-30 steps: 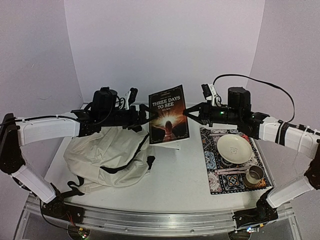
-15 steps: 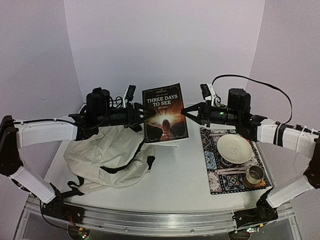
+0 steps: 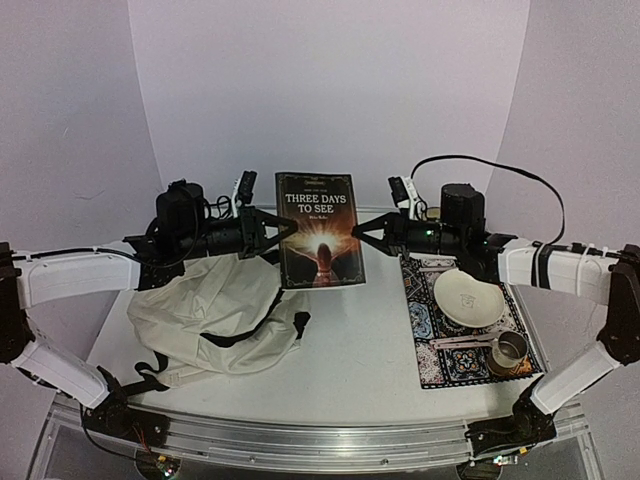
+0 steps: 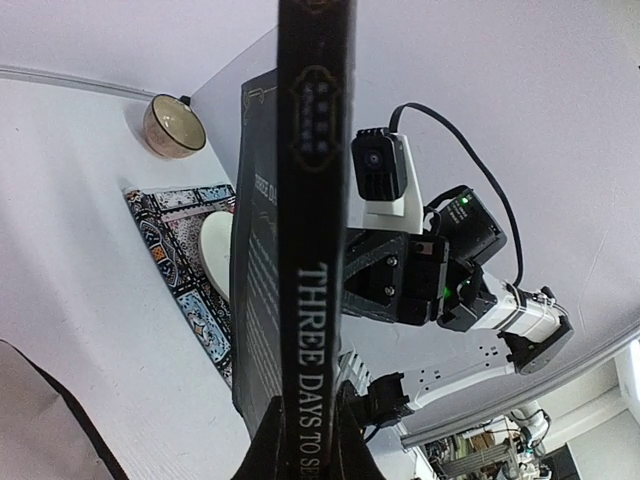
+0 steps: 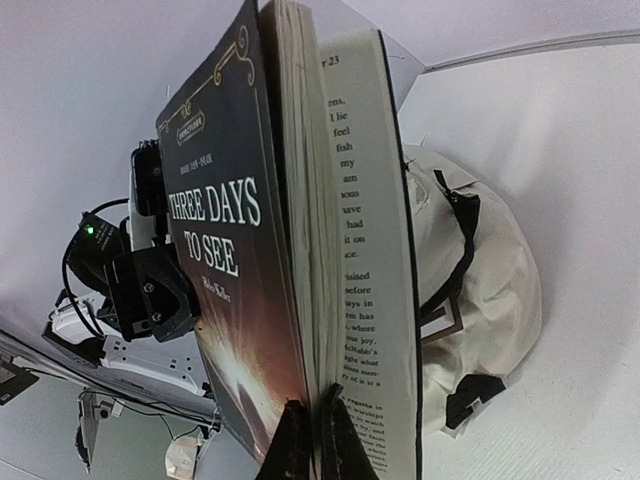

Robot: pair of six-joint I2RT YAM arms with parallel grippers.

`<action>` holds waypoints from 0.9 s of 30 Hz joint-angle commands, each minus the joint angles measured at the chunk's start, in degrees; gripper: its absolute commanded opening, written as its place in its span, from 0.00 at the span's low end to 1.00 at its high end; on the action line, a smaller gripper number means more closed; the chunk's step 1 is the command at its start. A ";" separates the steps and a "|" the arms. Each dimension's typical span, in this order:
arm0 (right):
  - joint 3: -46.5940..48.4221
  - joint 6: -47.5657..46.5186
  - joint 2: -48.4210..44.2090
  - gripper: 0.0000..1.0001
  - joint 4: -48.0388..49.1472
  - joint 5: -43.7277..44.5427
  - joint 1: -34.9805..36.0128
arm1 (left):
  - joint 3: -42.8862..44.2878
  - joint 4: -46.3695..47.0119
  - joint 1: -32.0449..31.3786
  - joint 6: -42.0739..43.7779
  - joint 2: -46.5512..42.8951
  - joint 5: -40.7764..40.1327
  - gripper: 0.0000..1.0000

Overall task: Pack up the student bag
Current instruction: Pass from the right arm to the left, then pass from the left arm to the right

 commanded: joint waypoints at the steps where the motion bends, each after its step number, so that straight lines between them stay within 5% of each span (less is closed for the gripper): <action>1: 2.14 0.51 -0.81 0.10 4.94 3.01 1.56 | -0.67 5.68 -0.39 -0.33 -4.30 -2.90 0.00; 3: 1.06 0.70 -1.83 0.24 5.04 6.52 2.60 | -1.57 5.76 -0.43 -0.51 -5.66 -6.27 0.00; 13: -3.48 4.19 -2.61 0.61 11.28 20.12 10.39 | -5.28 6.85 -0.43 -3.50 -12.25 -24.00 0.00; 23: -3.82 12.70 4.84 0.98 26.40 21.63 15.31 | -7.50 11.18 -0.39 -8.74 -13.65 -33.14 0.00; 27: -1.26 14.18 7.72 0.98 28.78 21.04 16.31 | -7.47 12.64 -0.43 -10.49 -13.43 -33.18 0.00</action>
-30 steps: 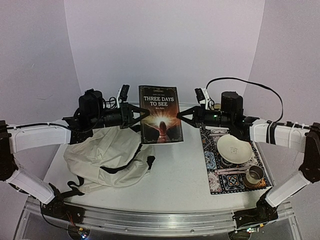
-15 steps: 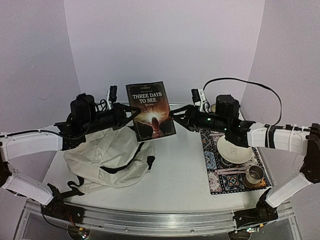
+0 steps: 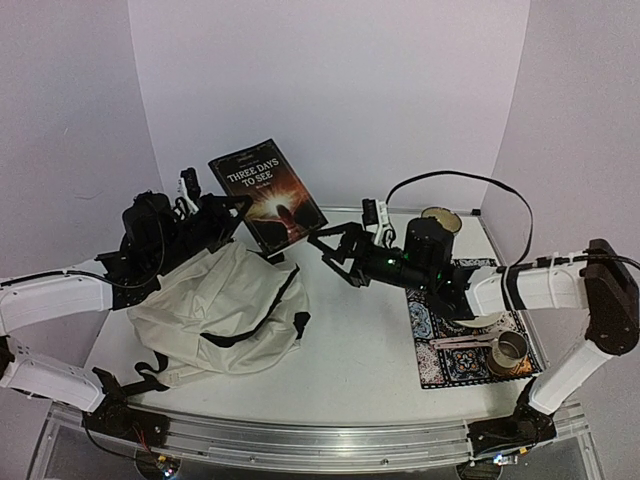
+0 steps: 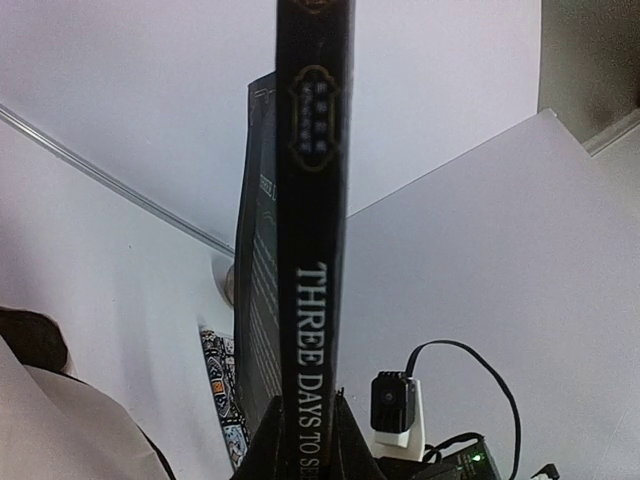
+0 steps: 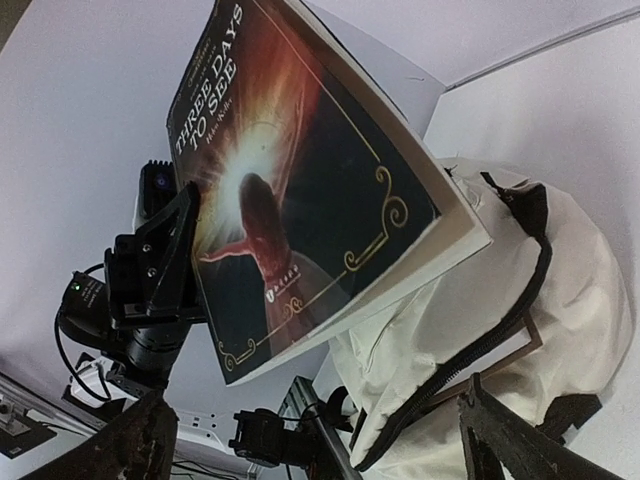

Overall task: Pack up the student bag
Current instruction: Pass from the left arm to the right

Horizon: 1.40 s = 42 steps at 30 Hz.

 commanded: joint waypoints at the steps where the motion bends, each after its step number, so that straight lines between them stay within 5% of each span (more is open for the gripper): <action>1: 4.71 3.02 2.69 0.98 9.00 -0.13 1.38 | 0.77 9.74 0.01 -2.86 -1.70 -2.00 0.00; 17: 11.77 5.44 9.77 0.97 21.04 0.20 2.03 | -2.32 14.26 -0.10 -8.27 -1.34 1.82 0.00; 32: 10.72 1.79 8.61 0.80 27.29 3.19 1.96 | -8.67 16.61 -0.50 -13.72 -3.67 3.24 0.00; 42: 9.09 4.07 9.52 0.83 28.19 6.12 1.98 | -10.30 18.82 -0.59 -14.14 -6.87 -0.82 0.00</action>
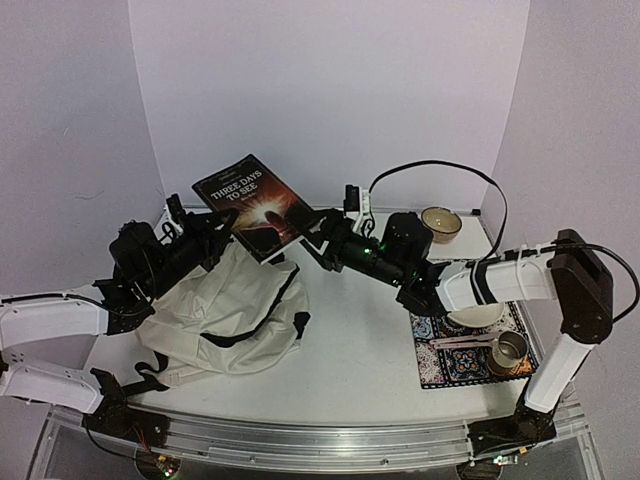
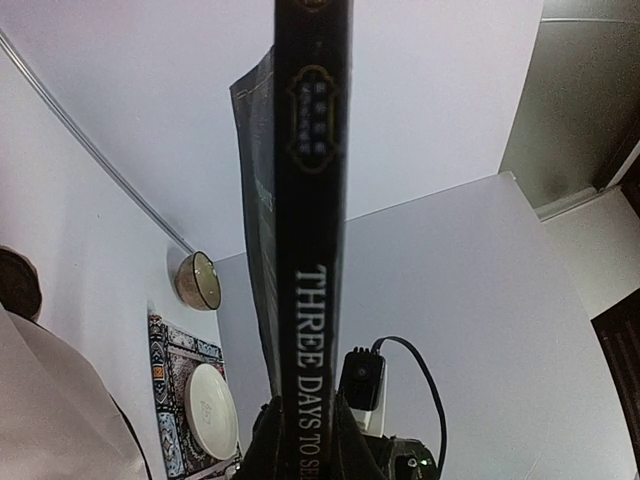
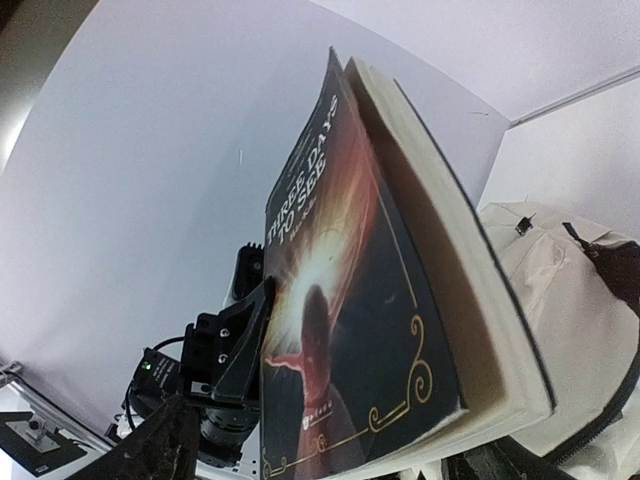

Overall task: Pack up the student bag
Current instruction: Pass from the left arm to the right

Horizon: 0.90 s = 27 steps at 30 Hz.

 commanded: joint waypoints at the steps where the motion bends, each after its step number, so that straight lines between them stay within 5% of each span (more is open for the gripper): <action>1: 1.07 2.03 0.42 0.83 16.98 1.97 -0.52 | 2.20 6.01 -0.58 0.53 -2.05 0.64 0.00; 7: 1.69 5.88 3.80 0.87 20.73 1.01 0.14 | 6.16 8.04 -0.63 1.67 0.87 1.88 0.00; 27: 2.33 1.46 0.30 0.67 27.17 -0.58 -0.08 | -2.94 8.86 -0.61 -2.17 -1.32 0.57 0.00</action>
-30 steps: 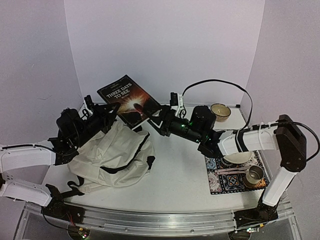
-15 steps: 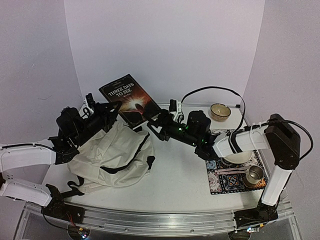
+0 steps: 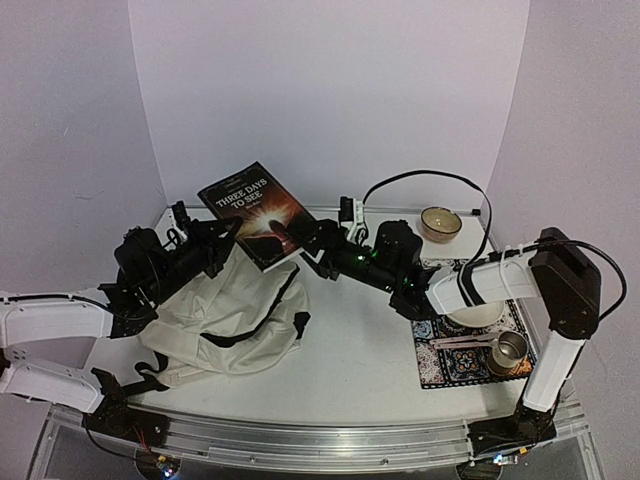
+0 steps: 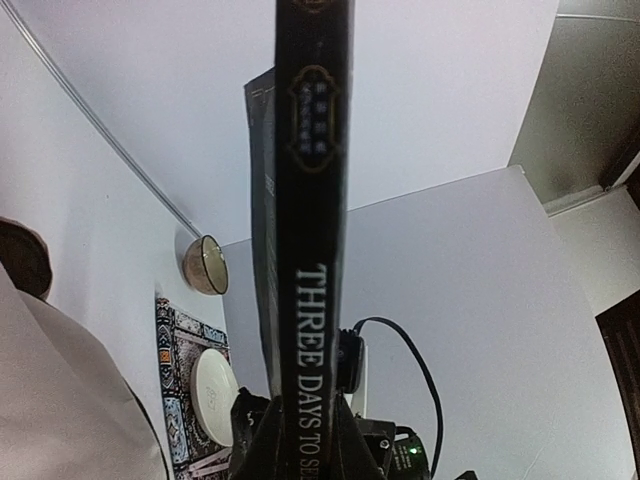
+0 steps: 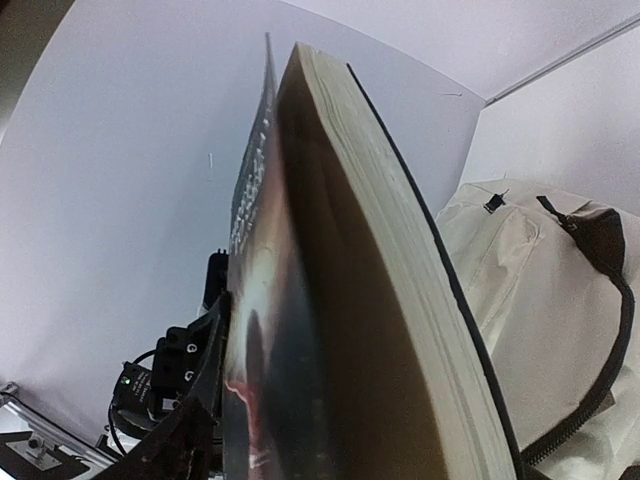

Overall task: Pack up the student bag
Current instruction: Pass from the left arm to the right, then pick up the largest pocket of the bag from the student bag.

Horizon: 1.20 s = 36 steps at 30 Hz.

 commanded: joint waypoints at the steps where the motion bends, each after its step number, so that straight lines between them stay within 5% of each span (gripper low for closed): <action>1: 2.21 -1.81 -4.03 0.64 25.56 -1.17 -0.04 | -1.59 6.64 -0.20 -1.25 -2.87 -0.89 0.00; 9: 0.72 -1.93 -4.40 0.36 25.94 -1.74 -0.39 | -3.98 6.55 -0.17 -0.69 -2.31 -1.98 0.00; 15: -0.62 -1.14 -4.34 0.02 25.96 -2.35 -1.34 | -7.16 6.40 -0.15 1.83 -3.75 -4.14 0.13; 25: -6.01 2.26 -7.26 0.00 24.78 -2.05 -5.95 | -7.03 -5.45 -0.07 15.75 -7.99 -5.38 0.55; 36: -17.92 6.18 -17.50 0.00 20.80 -2.06 -15.66 | 14.74 -44.12 -3.99 37.12 -0.05 -3.54 0.81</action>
